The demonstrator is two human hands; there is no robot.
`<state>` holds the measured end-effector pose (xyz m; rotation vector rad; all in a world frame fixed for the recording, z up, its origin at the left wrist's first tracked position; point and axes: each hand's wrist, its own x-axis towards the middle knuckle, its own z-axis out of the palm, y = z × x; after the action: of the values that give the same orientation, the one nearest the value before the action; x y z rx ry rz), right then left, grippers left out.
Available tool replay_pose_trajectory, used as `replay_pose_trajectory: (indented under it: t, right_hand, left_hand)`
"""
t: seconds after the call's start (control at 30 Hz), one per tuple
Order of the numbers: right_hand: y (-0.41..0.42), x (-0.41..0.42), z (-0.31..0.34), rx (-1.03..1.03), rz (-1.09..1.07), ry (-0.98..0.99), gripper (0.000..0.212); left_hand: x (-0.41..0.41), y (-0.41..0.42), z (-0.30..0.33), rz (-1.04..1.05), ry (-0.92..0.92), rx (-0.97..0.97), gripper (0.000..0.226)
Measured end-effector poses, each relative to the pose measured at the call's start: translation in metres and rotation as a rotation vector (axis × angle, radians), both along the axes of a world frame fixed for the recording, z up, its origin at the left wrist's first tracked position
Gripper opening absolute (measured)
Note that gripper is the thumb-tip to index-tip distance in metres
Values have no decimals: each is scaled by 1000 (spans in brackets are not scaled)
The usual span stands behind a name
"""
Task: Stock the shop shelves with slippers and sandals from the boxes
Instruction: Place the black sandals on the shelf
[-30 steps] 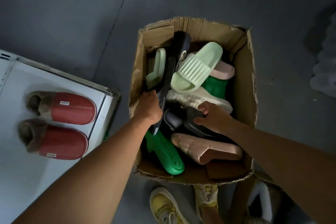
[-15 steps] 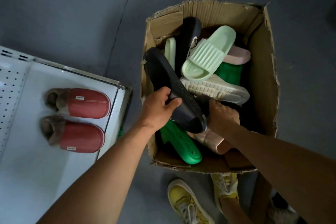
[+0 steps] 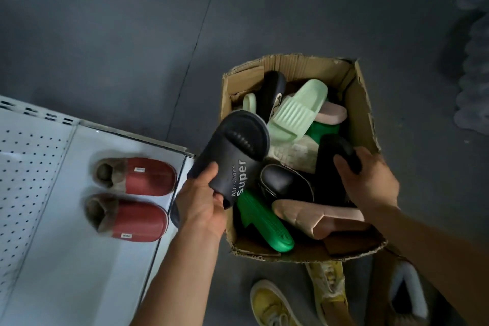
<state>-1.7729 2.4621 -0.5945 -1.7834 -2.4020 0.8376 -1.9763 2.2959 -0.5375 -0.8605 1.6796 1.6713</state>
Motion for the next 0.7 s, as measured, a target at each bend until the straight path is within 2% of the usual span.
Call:
replay_pose_trajectory:
  t: [0.07, 0.17, 0.23, 0.33, 0.4, 0.47, 0.53, 0.67, 0.7]
  right_hand:
    - [0, -9, 18, 4, -35, 89, 33]
    - [-1, -19, 38, -36, -159, 318, 27]
    - [-2, -23, 46, -85, -318, 460, 25]
    - [-2, -28, 52, -186, -597, 600, 26]
    - [-5, -30, 52, -290, -749, 669, 25]
    - [-11, -30, 51, -391, -848, 712, 18]
    - [-18, -30, 53, -463, -866, 742, 8]
    - [-40, -38, 72, -535, -696, 907, 9]
    - [-48, -41, 76, -527, -632, 936, 12]
  left_hand:
    - [-4, -4, 2, 41, -61, 31, 39]
    - [-3, -8, 9, 68, -84, 20, 39]
    - [-3, -9, 15, 70, -61, 17, 34]
    - [-3, -14, 24, 86, 61, -107, 12]
    - [-4, -17, 31, 126, 124, -181, 11]
    - [-5, -21, 38, 159, 115, -174, 9]
    - [-5, -28, 39, 161, 93, -156, 11]
    - [-1, -38, 37, 146, 77, -99, 12]
    - [1, -40, 36, 141, 70, -76, 20]
